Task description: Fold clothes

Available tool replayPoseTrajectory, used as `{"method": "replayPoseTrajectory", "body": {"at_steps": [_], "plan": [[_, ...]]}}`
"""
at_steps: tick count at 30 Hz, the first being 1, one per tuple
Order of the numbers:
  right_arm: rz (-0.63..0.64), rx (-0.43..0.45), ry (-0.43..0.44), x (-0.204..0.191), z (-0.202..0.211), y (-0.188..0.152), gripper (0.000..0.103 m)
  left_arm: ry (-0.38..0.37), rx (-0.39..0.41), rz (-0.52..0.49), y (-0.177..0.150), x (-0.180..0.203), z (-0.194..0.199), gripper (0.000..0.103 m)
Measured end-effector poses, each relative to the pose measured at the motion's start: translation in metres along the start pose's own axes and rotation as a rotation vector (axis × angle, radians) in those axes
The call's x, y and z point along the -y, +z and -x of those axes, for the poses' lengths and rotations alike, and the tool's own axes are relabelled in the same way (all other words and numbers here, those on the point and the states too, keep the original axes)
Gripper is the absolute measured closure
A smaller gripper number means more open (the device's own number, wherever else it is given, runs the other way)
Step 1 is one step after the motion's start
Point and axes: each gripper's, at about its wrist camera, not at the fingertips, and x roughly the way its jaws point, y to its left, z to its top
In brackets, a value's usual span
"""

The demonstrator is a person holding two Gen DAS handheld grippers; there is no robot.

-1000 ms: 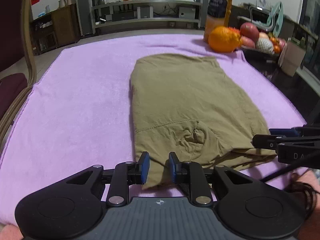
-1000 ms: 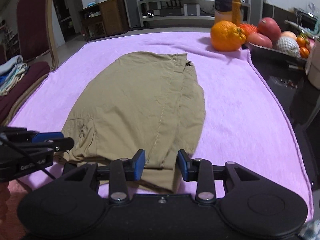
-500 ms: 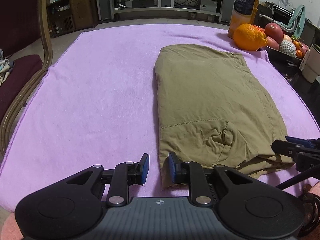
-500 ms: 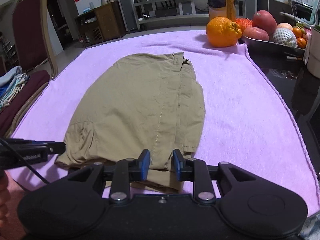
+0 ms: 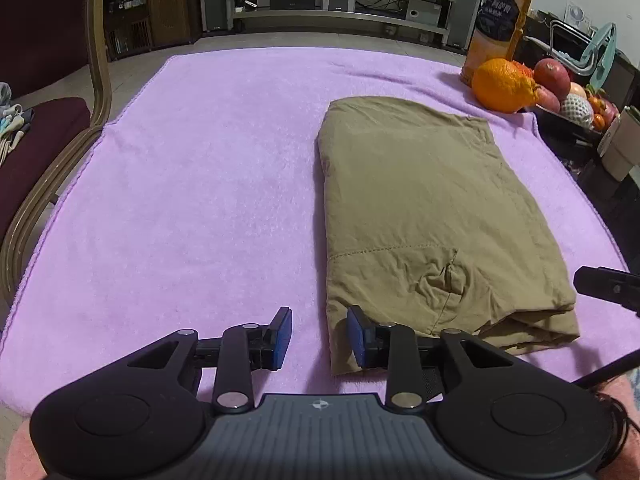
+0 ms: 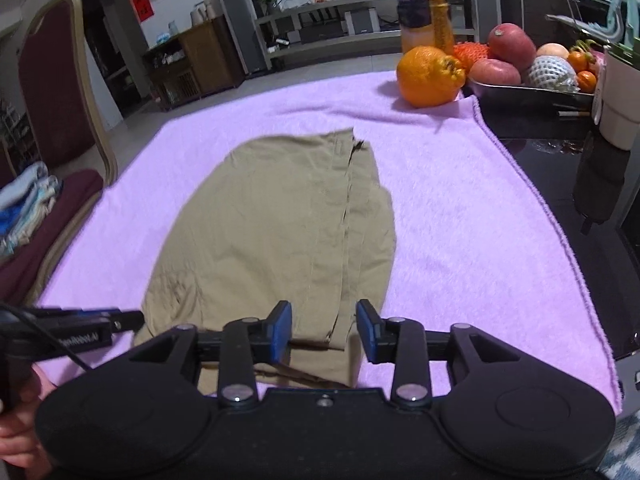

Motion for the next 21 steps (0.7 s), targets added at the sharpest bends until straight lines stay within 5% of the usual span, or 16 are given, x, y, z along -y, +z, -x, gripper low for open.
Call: {"method": "replayPoseTrajectory", "body": {"at_steps": [8, 17, 21], "plan": [[-0.279, 0.003, 0.176, 0.042, 0.014, 0.019, 0.038, -0.121, -0.024, 0.177, 0.024, -0.038, -0.001, 0.054], [-0.519, -0.107, 0.247, 0.091, -0.032, 0.017, 0.038, -0.227, -0.071, 0.263, 0.047, -0.053, -0.029, 0.043], [-0.507, -0.156, 0.277, 0.102, -0.057, 0.022, 0.039, -0.299, -0.101, 0.314, 0.058, -0.054, -0.052, 0.042]]}}
